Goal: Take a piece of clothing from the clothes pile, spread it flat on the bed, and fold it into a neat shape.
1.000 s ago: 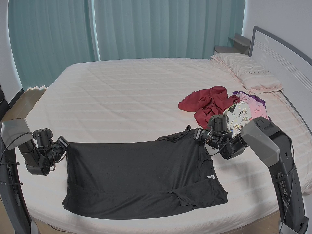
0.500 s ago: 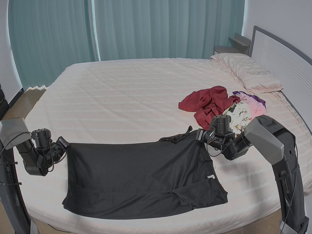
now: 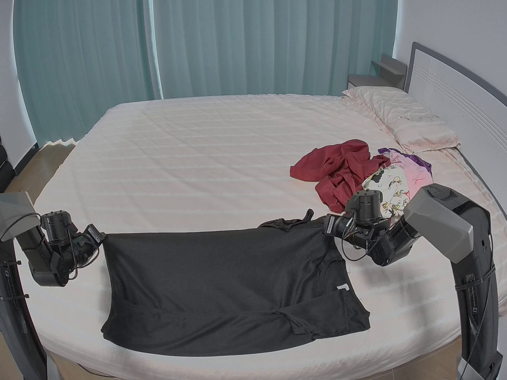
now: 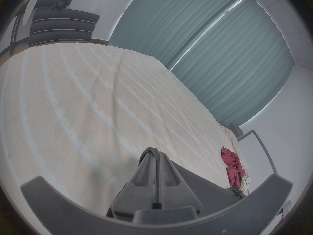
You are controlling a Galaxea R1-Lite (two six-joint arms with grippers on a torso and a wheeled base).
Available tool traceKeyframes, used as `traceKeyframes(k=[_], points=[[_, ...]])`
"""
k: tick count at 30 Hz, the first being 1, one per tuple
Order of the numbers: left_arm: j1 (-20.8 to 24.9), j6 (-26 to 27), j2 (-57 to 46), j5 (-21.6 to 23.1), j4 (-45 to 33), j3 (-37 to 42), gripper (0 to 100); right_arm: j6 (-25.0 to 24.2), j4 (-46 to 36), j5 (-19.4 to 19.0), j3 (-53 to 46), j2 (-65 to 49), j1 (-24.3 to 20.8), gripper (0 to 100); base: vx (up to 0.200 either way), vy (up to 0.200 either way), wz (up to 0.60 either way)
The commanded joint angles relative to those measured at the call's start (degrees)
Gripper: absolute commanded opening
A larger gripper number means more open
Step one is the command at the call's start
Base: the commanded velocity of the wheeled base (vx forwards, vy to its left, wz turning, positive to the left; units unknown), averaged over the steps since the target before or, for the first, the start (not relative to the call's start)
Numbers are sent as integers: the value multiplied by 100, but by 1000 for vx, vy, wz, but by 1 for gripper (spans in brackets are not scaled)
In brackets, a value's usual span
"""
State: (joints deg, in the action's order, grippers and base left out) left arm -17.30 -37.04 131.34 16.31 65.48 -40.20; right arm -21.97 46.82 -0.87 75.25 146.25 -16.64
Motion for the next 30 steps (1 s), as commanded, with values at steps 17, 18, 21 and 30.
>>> traceKeyframes(k=[17, 18, 21, 30], points=[[-151, 856, 32, 487, -9, 522, 0, 52, 644, -36, -1505, -598, -67, 0, 0, 0, 0], [-169, 926, 23, 584, -9, 566, 0, 52, 679, -36, -1593, -615, -76, 0, 0, 0, 0], [-283, 1111, -65, 970, -9, 742, 0, 43, 872, -36, -1856, -694, -85, 0, 0, 0, 0], [-538, 1032, -408, 1559, 0, 812, 0, 26, 1250, -28, -1927, -721, -147, 0, 0, 0, 0]])
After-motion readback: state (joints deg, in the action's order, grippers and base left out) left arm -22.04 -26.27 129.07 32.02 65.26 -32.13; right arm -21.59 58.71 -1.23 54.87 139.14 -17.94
